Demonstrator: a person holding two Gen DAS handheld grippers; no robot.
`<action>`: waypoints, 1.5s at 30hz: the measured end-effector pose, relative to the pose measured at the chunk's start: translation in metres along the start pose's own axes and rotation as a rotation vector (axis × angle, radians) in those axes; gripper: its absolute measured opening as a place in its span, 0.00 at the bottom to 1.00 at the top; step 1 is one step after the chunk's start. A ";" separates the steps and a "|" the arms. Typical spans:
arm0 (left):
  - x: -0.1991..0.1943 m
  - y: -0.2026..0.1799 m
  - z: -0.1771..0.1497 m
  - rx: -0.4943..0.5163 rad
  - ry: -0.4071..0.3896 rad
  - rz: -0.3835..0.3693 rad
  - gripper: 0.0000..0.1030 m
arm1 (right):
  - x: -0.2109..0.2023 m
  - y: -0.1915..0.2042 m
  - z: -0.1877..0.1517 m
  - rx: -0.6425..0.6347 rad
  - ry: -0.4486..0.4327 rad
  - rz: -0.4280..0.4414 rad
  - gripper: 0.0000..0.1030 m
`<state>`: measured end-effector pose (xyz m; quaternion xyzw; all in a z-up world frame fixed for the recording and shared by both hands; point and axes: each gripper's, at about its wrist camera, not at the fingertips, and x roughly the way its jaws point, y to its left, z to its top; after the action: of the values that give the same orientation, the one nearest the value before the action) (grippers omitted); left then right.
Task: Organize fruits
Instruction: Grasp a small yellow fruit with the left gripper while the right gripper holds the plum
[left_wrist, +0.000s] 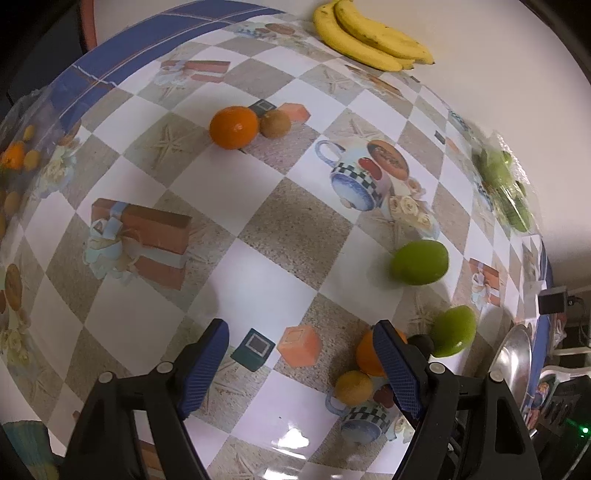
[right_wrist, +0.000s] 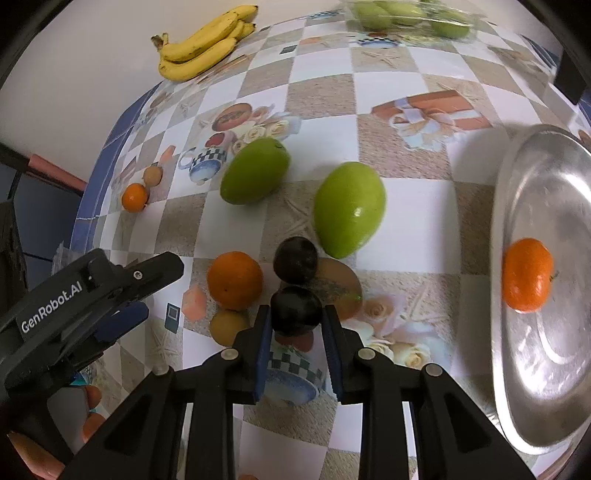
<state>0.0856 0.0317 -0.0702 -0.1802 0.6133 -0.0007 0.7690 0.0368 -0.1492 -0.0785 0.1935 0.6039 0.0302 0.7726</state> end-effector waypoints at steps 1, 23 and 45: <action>-0.001 -0.001 0.000 0.006 0.000 -0.002 0.80 | -0.001 -0.001 0.000 0.004 -0.001 0.000 0.27; 0.019 -0.042 -0.026 0.170 0.116 -0.029 0.54 | -0.049 -0.034 -0.011 0.145 -0.093 -0.032 0.27; 0.014 -0.038 -0.025 0.135 0.118 -0.046 0.28 | -0.052 -0.034 -0.012 0.148 -0.098 -0.012 0.27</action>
<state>0.0740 -0.0138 -0.0779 -0.1416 0.6519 -0.0702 0.7416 0.0053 -0.1923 -0.0439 0.2477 0.5672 -0.0285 0.7849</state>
